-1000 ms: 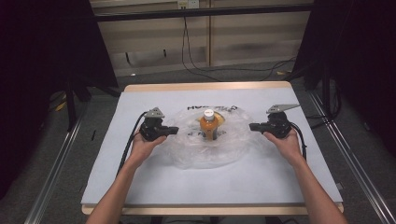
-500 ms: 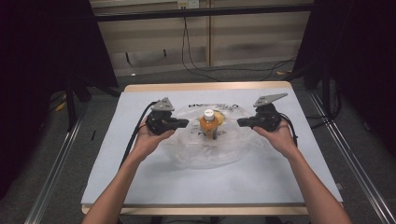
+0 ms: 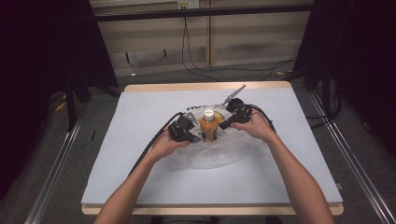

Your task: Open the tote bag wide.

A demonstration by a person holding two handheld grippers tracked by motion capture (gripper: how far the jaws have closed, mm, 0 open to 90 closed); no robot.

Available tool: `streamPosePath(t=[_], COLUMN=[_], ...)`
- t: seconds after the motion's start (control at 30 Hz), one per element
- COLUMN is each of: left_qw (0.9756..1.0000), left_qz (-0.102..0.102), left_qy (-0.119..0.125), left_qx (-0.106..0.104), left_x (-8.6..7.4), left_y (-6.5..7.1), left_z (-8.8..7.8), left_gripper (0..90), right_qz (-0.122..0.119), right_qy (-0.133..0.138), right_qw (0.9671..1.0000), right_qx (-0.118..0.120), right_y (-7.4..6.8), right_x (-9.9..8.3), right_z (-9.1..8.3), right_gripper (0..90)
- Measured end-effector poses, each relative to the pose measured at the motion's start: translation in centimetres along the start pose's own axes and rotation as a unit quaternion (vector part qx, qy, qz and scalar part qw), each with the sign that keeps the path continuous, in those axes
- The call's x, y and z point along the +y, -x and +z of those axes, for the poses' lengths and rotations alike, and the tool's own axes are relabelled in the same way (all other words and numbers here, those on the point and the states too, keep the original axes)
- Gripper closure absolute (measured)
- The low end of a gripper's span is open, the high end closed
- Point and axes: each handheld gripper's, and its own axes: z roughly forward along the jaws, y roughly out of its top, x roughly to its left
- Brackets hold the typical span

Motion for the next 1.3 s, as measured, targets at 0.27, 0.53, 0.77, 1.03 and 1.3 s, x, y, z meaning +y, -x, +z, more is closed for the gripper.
streamPosePath(t=[0.27,0.53,0.77,1.03,1.3], left_qw=[0.9983,0.9907,0.9811,0.9750,0.9702], left_qz=[0.053,0.123,0.173,0.203,0.221], left_qy=[-0.022,-0.057,-0.085,-0.088,-0.097], left_qx=[-0.010,0.012,0.008,-0.013,-0.019], left_x=[-0.8,-0.7,-0.8,-1.6,-2.2], left_y=[3.4,7.9,11.3,14.6,16.2], left_z=[0.5,0.4,0.2,-0.1,-0.5], left_gripper=[90.0,90.0,90.0,90.0,90.0], right_qz=[0.022,0.036,0.051,0.074,0.094], right_qy=[-0.077,-0.099,-0.094,-0.068,-0.045], right_qw=[0.9965,0.9942,0.9941,0.9945,0.9924], right_qx=[0.022,0.025,0.014,-0.030,-0.065], right_y=[2.1,3.1,3.5,4.4,6.0], right_x=[1.8,3.6,5.2,6.1,6.2], right_z=[3.8,5.7,6.7,7.2,7.1], right_gripper=[90.0,90.0,90.0,90.0,90.0])
